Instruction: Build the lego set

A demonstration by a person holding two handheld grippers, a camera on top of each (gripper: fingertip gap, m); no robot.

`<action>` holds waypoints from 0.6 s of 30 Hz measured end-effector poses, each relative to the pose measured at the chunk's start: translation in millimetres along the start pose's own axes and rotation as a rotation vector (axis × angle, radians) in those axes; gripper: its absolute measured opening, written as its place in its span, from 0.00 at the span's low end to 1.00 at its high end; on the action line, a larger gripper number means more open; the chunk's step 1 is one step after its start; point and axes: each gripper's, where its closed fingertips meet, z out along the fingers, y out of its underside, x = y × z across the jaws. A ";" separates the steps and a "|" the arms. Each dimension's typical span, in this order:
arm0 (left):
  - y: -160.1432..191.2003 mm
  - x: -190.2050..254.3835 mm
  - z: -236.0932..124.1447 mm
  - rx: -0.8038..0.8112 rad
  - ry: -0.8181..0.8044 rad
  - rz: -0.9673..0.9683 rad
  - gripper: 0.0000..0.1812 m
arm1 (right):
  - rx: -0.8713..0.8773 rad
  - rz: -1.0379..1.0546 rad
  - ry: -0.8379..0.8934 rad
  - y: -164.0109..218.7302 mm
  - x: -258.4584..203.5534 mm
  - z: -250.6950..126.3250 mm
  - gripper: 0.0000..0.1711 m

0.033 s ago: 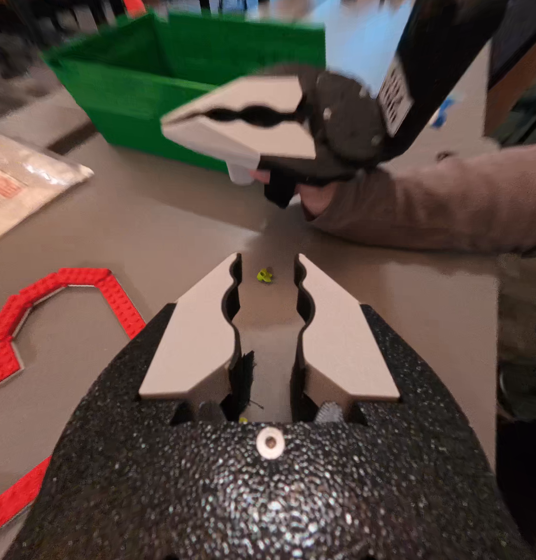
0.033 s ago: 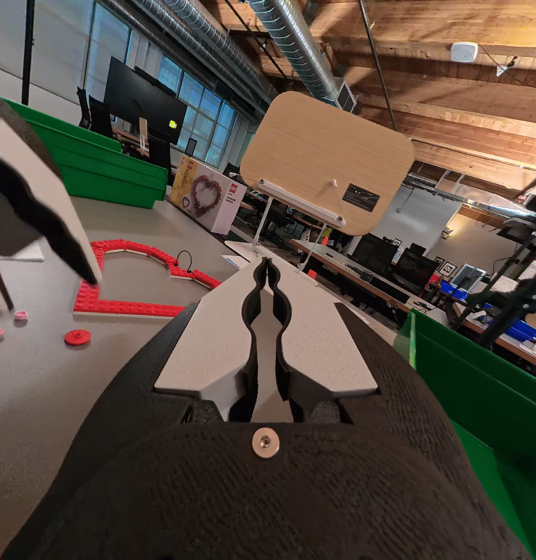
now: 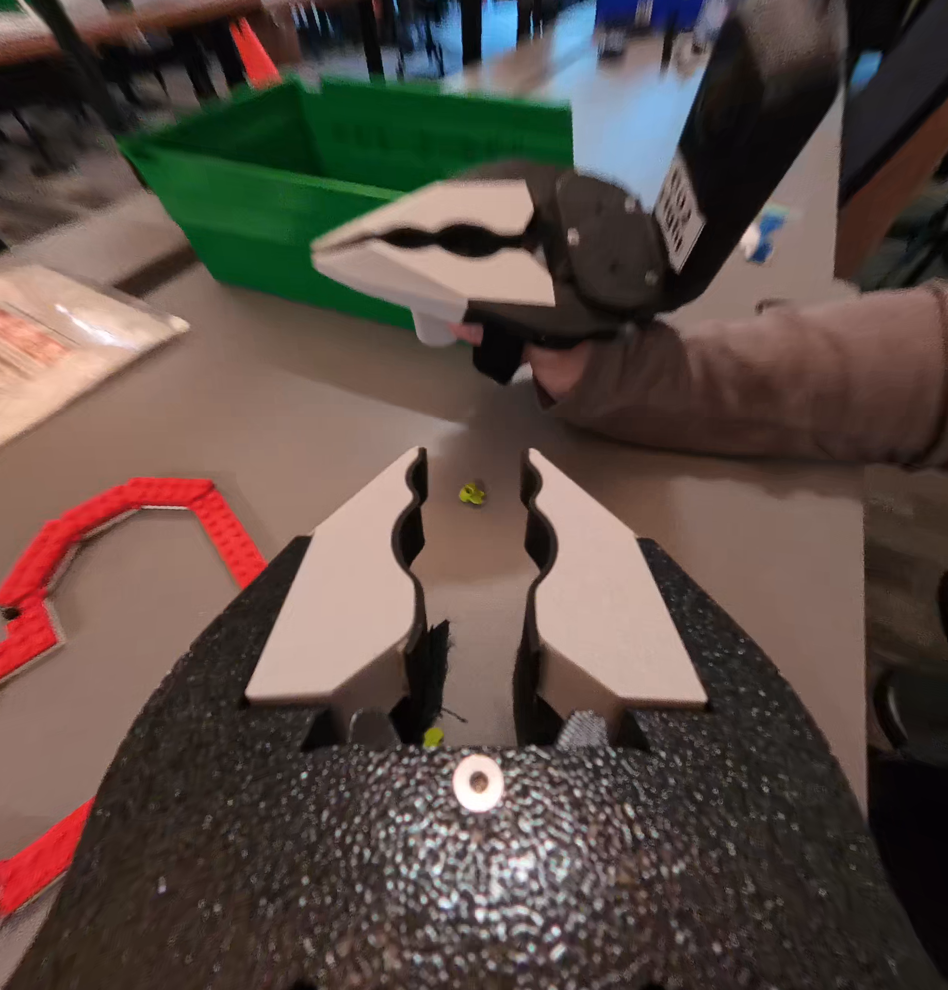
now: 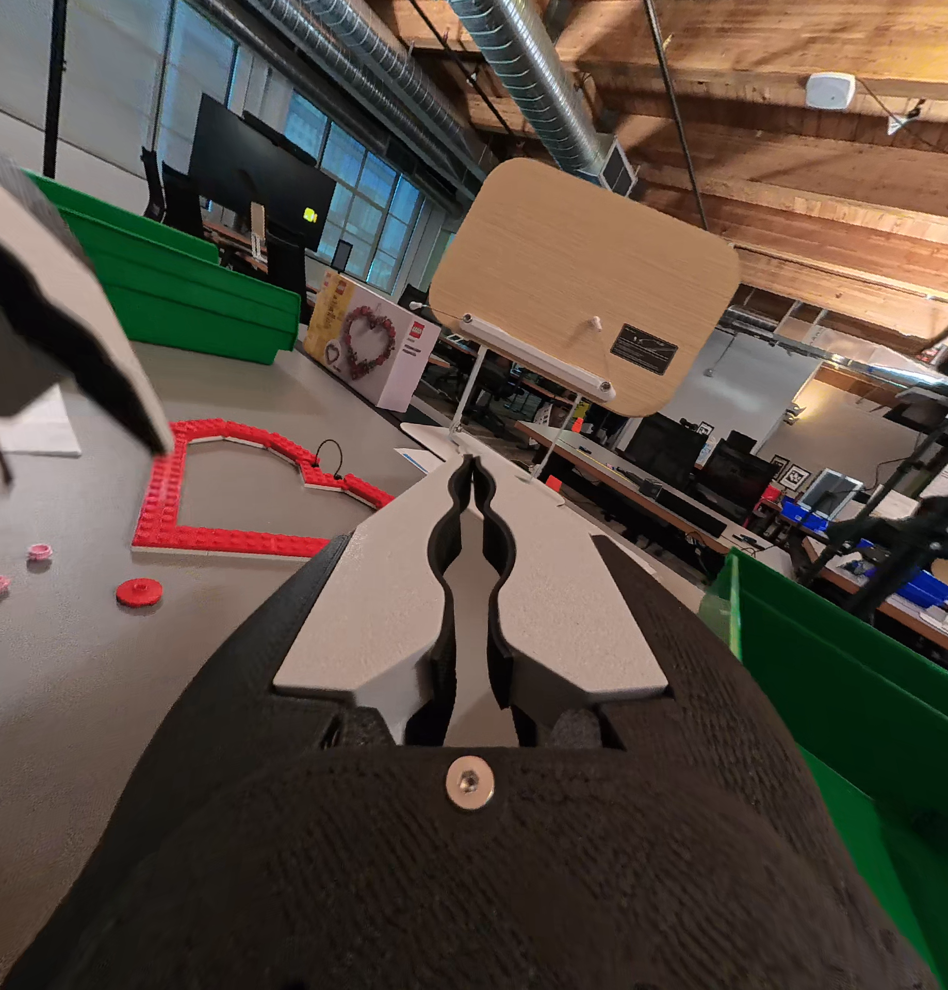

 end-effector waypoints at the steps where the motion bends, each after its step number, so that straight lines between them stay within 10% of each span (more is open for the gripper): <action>1: -6.2 -7.3 -13.0 0.061 -0.029 0.000 0.18 | -0.007 -0.012 -0.008 0.9 -2.2 0.9 0.00; 10: -10.6 -106.4 -110.7 0.283 -0.452 0.206 0.14 | -0.113 -0.131 -0.370 15.6 -71.0 7.0 0.09; 18: 13.6 -90.6 -98.2 0.143 -0.119 0.207 0.19 | -0.404 -0.159 -1.000 23.8 -158.0 8.9 0.22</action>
